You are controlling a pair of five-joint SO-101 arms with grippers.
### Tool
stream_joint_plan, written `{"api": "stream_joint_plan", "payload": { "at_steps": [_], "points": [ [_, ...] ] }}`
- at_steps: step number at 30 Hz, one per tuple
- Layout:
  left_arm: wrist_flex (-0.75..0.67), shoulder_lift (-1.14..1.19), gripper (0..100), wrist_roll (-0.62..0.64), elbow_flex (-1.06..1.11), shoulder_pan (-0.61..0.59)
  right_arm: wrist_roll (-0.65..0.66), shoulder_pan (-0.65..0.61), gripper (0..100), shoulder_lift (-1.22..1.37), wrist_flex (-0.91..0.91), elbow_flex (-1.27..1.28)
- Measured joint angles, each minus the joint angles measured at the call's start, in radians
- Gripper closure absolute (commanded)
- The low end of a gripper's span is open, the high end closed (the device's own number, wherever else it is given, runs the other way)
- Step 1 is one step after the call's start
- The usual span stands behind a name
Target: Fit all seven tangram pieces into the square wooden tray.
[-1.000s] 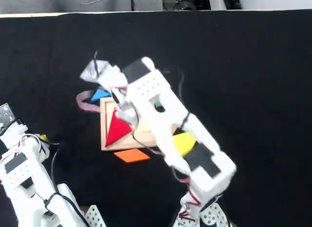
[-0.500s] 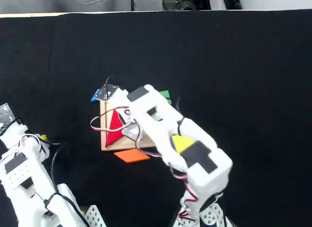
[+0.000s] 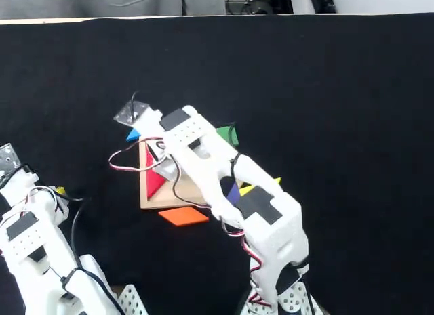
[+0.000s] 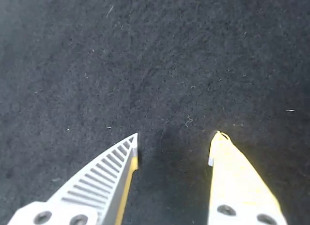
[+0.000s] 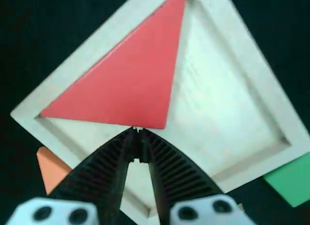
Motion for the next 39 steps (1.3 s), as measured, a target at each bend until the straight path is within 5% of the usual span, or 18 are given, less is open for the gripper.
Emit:
{"api": "stream_joint_plan", "payload": {
  "at_steps": [7, 13, 21, 32, 39],
  "points": [
    [0.0, 0.0, 76, 0.0, 0.0, 0.0, 0.0, 0.02, 98.8, -0.032, 0.141, -0.058],
    [0.0, 0.0, 76, 0.0, 0.0, 0.0, 0.008, 0.209, 98.8, -0.376, 0.298, -0.077],
    [0.0, 0.0, 76, 0.0, 0.0, 0.0, 0.169, 0.336, 98.4, -0.787, 0.215, 0.351],
    [0.0, 0.0, 76, 0.0, 0.0, 0.0, 0.135, 0.628, 98.6, -0.615, -0.141, 0.671],
    [0.0, 0.0, 76, 0.0, 0.0, 0.0, 0.245, 0.64, 98.7, -0.434, -0.161, 0.655]
  ]
}}
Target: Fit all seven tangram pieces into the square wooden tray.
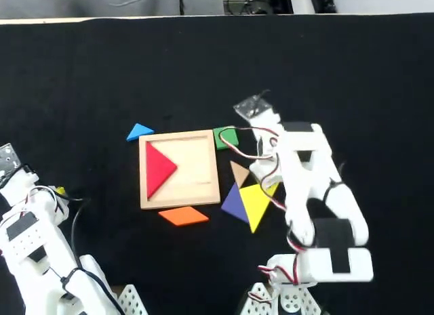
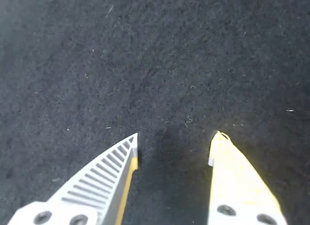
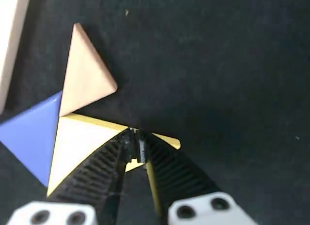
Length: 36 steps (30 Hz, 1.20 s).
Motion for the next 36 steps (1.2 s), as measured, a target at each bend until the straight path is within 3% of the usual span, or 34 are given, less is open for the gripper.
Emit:
{"api": "stream_joint_plan", "payload": {
  "at_steps": [6, 11, 18, 23, 26, 31, 36],
  "points": [
    [0.0, 0.0, 76, 0.0, 0.0, 0.0, 0.066, 0.066, 98.7, 0.086, 0.021, -0.048],
    [0.0, 0.0, 76, 0.0, 0.0, 0.0, 0.316, 0.173, 98.8, 0.087, 0.204, -0.049],
    [0.0, 0.0, 76, 0.0, 0.0, 0.0, 0.821, 0.367, 98.8, -0.052, 0.454, 0.009],
    [0.0, 0.0, 76, 0.0, 0.0, 0.0, 0.907, 0.382, 97.9, -0.358, 0.433, 0.121],
    [0.0, 0.0, 76, 0.0, 0.0, 0.0, 0.836, 0.311, 88.7, -0.525, 0.377, 0.195],
    [0.0, 0.0, 76, 0.0, 0.0, 0.0, 0.752, 0.081, 56.7, -0.709, 0.394, 0.304],
    [0.0, 0.0, 76, 0.0, 0.0, 0.0, 0.736, -0.184, 54.4, -0.738, 0.451, 0.377]
  ]
}}
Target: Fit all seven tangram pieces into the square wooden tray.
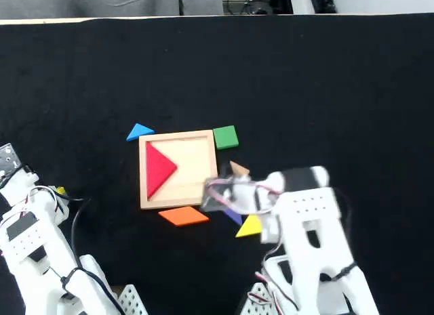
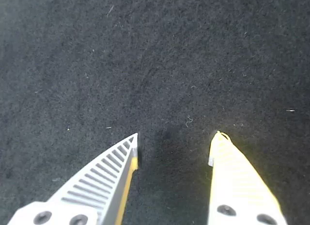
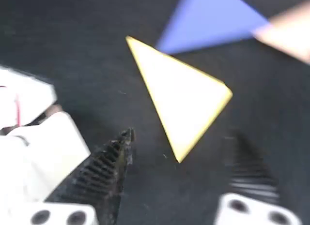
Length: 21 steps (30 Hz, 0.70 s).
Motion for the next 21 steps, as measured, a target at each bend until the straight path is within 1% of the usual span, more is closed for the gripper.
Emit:
{"api": "stream_joint_plan", "payload": {
  "at_steps": [1, 3, 10, 16, 18, 21],
  "points": [
    [0.0, 0.0, 76, 0.0, 0.0, 0.0, 0.0, -0.04, 54.3, 0.0, 0.0, 0.014],
    [0.0, 0.0, 76, 0.0, 0.0, 0.0, 0.0, -0.075, 54.2, 0.0, -0.012, 0.04],
    [0.0, 0.0, 76, -0.002, 0.0, 0.0, 0.0, -0.089, 54.1, 0.002, -0.187, 0.153],
    [0.0, 0.0, 76, -0.002, 0.0, 0.0, 0.0, -0.089, 54.1, 0.002, -0.235, 0.157],
    [0.0, 0.0, 76, -0.002, 0.0, 0.0, 0.032, -0.058, 54.1, 0.002, -0.236, 0.161],
    [0.0, 0.0, 76, -0.002, 0.0, 0.0, 0.114, 0.034, 54.1, 0.009, -0.236, 0.163]
  ]
}}
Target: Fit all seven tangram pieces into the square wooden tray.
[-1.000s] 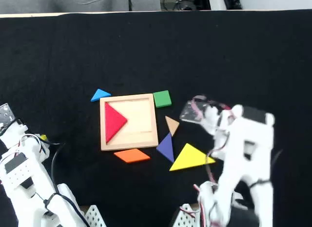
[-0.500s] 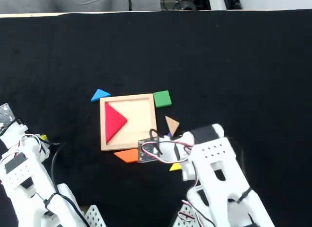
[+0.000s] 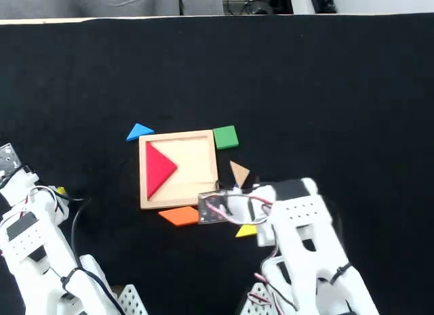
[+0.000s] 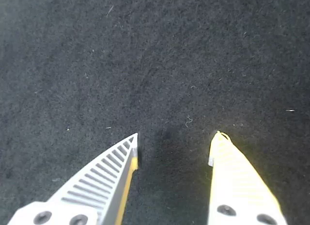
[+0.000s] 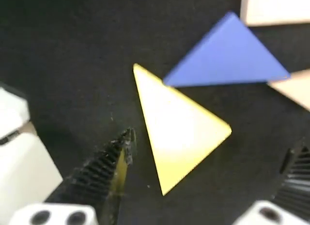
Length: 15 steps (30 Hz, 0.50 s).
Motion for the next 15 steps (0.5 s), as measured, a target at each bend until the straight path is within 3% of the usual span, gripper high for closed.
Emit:
{"api": "stream_joint_plan", "payload": {
  "at_steps": [6, 15],
  "points": [
    [0.0, 0.0, 76, 0.0, 0.0, 0.0, 0.08, 0.081, 54.1, 0.183, -0.006, 0.008],
    [-0.023, 0.0, 76, 0.0, 0.0, 0.006, 0.028, -0.002, 54.3, 0.273, -0.028, -0.014]
  ]
}}
